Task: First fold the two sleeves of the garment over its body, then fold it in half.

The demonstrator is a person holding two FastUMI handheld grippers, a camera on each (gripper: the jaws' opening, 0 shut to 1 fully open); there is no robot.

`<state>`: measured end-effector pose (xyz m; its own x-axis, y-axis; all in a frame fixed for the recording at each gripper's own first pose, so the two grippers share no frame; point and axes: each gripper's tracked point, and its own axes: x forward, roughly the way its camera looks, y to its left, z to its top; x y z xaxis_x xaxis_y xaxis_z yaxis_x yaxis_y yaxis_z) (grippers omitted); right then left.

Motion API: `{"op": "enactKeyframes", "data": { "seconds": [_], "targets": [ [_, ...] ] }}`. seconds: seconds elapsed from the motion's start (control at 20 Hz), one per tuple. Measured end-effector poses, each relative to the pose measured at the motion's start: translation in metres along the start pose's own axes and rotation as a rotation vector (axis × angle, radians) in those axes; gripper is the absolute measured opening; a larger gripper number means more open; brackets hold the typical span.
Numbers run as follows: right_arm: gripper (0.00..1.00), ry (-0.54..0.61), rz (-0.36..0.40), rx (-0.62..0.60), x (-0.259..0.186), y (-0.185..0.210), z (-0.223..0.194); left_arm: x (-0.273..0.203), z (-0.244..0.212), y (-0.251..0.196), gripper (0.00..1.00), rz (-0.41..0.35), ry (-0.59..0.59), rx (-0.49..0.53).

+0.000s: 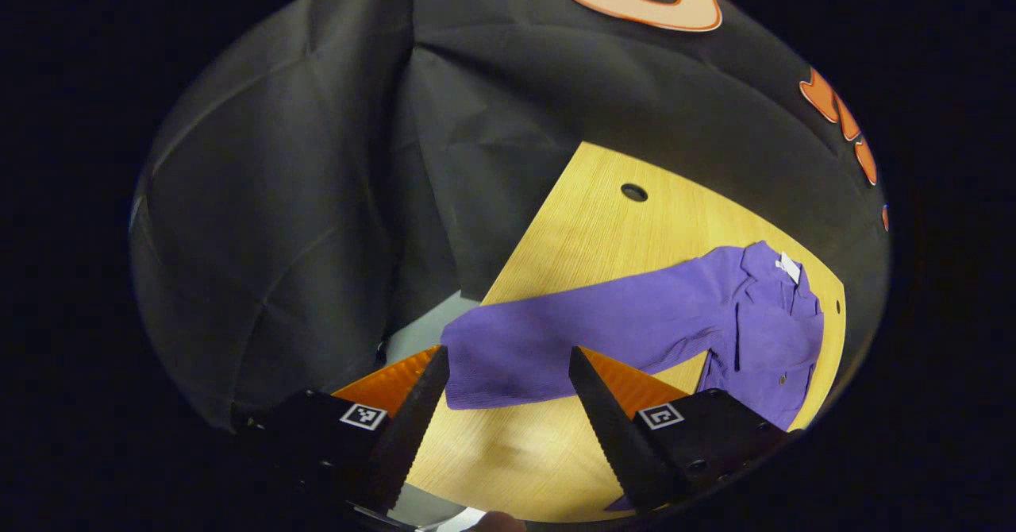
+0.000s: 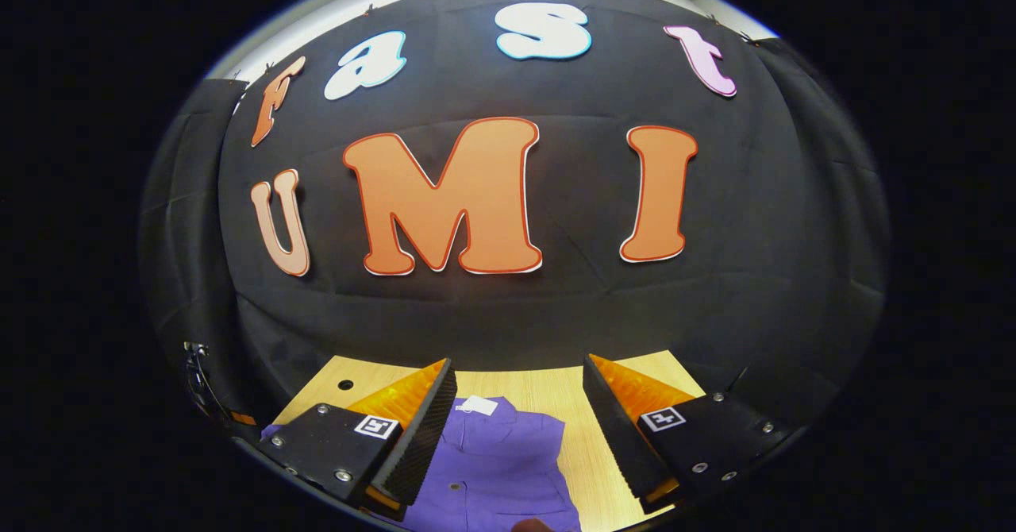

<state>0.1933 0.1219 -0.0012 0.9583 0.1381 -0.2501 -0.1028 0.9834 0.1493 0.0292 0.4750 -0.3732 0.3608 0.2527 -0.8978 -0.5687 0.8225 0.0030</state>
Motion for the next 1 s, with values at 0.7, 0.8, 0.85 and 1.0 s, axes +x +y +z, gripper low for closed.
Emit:
{"op": "enactKeyframes", "data": {
  "seconds": [0.7, 0.8, 0.85, 1.0],
  "targets": [
    [0.95, 0.041, -0.098, 0.014, -0.038, -0.01, -0.021, 0.105, -0.062, 0.018, 0.96, -0.054, 0.418, -0.156],
    [0.95, 0.053, -0.1, 0.005, -0.04, -0.013, -0.023, 0.108, -0.066, 0.023, 0.93, -0.038, 0.454, -0.14],
    [0.95, 0.057, -0.098, 0.001, -0.04, -0.013, -0.024, 0.111, -0.068, 0.031, 0.87, -0.01, 0.454, -0.126],
    [0.95, 0.067, -0.089, -0.02, -0.039, -0.023, -0.025, 0.114, -0.066, 0.032, 0.48, 0.009, 0.458, -0.143]
  ]
}}
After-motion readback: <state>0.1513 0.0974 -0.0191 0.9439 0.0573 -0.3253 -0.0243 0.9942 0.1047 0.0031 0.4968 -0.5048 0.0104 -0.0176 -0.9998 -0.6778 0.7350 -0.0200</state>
